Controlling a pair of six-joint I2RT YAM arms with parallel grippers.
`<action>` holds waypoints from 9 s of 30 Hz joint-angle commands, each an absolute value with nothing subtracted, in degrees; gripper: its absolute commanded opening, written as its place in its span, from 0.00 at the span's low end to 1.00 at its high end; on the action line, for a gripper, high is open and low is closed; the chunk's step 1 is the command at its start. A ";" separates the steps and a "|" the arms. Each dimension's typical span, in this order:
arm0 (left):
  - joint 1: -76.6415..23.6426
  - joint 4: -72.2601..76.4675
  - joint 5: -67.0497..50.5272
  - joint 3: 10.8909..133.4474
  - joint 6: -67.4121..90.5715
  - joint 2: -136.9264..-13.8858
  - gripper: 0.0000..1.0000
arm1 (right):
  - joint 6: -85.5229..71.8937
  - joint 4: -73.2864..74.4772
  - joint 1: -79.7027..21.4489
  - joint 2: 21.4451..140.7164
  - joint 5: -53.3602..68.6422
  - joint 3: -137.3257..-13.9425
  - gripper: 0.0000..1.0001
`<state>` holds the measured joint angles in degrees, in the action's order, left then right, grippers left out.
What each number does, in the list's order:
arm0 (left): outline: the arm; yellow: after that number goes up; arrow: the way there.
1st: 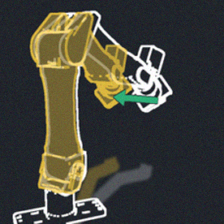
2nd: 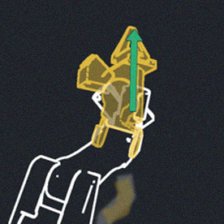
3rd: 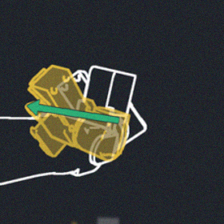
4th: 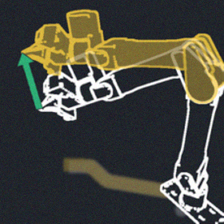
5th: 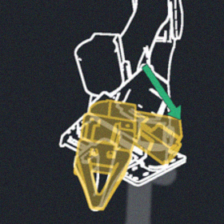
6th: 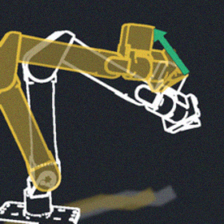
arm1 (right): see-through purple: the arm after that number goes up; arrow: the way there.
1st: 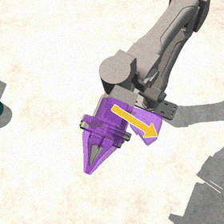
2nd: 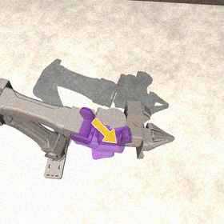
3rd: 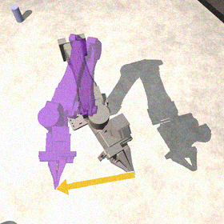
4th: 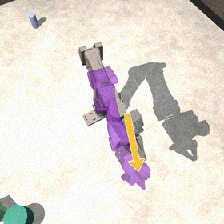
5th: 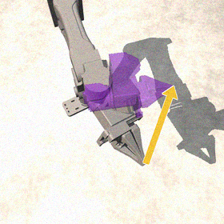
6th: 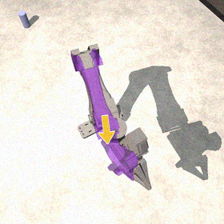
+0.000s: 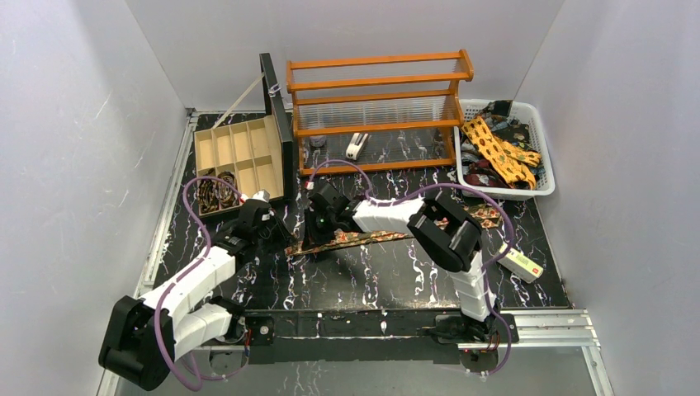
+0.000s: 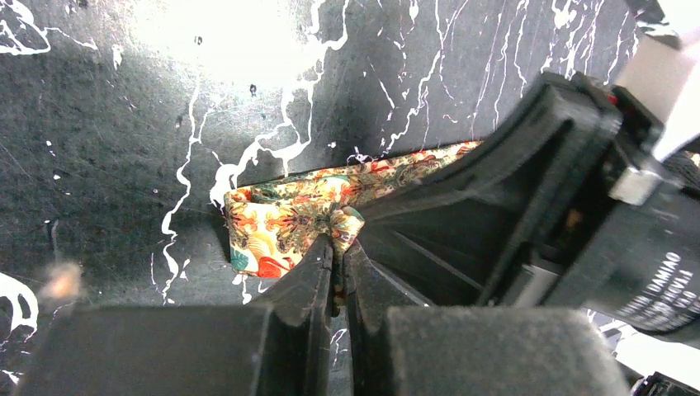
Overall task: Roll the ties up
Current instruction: Roll the tie at the center of the board.
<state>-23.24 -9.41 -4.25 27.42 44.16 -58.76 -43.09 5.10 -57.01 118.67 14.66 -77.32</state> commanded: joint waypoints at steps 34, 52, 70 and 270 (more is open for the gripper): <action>-30.54 -22.67 11.36 35.33 46.99 -52.85 0.76 | -46.03 -4.42 -48.18 98.88 23.60 -60.73 0.50; -18.34 -24.73 3.67 28.46 47.22 -50.34 0.81 | -45.78 -1.11 -52.11 113.69 26.52 -71.67 0.44; -18.20 -22.99 1.88 27.03 46.85 -51.82 0.80 | -45.28 1.14 -52.12 115.56 25.68 -74.29 0.18; -10.20 5.87 -20.78 17.05 41.17 -64.51 0.43 | -39.45 10.48 -48.92 121.11 24.62 -75.57 0.16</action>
<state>-10.59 5.17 -18.98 18.87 41.56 -64.10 -40.49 8.60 -49.23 119.79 25.69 -77.23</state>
